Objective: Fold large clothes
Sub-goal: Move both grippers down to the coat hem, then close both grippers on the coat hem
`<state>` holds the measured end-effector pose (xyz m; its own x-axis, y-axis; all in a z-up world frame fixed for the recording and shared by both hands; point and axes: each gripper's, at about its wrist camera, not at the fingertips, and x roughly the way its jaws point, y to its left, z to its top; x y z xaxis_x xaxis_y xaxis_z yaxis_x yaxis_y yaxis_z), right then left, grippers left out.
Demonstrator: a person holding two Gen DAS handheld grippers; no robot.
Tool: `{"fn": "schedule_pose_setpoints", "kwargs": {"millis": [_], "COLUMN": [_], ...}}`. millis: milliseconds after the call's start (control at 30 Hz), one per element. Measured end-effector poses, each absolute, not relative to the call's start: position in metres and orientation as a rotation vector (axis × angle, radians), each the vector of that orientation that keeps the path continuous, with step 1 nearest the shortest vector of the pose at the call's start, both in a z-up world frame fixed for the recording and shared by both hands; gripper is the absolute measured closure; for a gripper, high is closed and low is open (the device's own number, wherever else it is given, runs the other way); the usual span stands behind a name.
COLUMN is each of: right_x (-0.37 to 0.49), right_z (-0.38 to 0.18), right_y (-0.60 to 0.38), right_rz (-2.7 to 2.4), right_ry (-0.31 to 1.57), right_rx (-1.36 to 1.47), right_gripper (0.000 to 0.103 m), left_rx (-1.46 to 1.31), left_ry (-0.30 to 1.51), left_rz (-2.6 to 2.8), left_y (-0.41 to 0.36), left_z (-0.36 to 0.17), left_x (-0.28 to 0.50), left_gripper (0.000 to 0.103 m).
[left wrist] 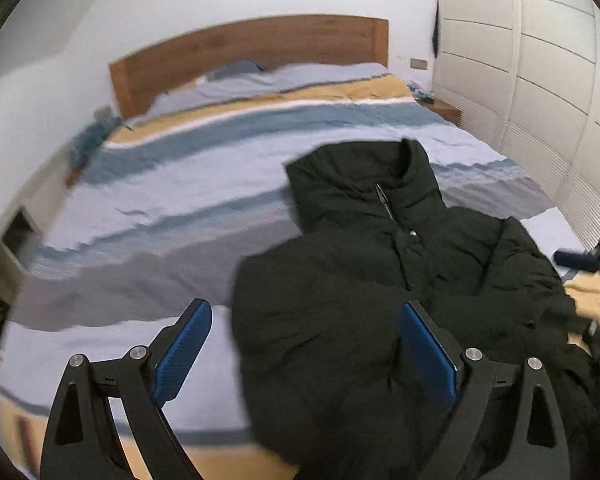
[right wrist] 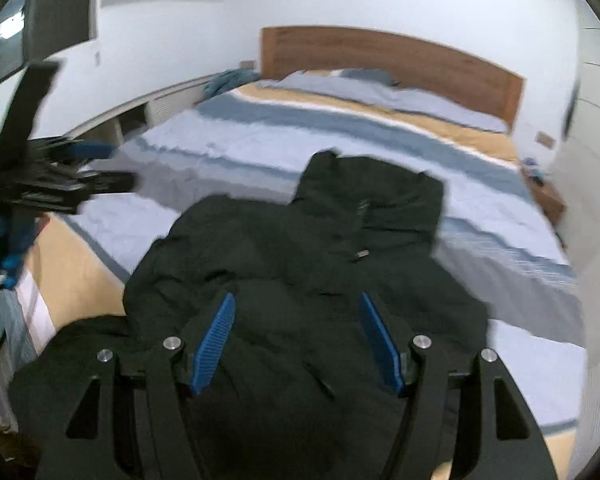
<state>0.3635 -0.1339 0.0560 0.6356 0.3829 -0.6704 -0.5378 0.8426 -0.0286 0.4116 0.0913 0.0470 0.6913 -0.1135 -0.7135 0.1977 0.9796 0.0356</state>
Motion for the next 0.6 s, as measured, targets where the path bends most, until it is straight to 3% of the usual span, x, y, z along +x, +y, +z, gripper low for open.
{"fn": "schedule_pose_setpoints", "kwargs": {"millis": [167, 267, 600], "right_x": [0.388, 0.400, 0.413], "right_z": [-0.026, -0.055, -0.052], "right_y": [-0.120, -0.137, -0.156], "right_rz": [0.581, 0.589, 0.561], "right_ry": [0.764, 0.843, 1.032], "right_rx": [-0.249, -0.163, -0.125], "right_gripper": [0.040, 0.040, 0.040], "left_rx": [0.153, 0.172, 0.153], "left_ry": [0.857, 0.905, 1.034], "left_rz": [-0.245, -0.244, -0.133], "left_y": [0.072, 0.069, 0.064], "left_z": [-0.047, -0.076, -0.063], "left_x": [0.439, 0.446, 0.434], "left_gripper": [0.009, 0.009, 0.009]}}
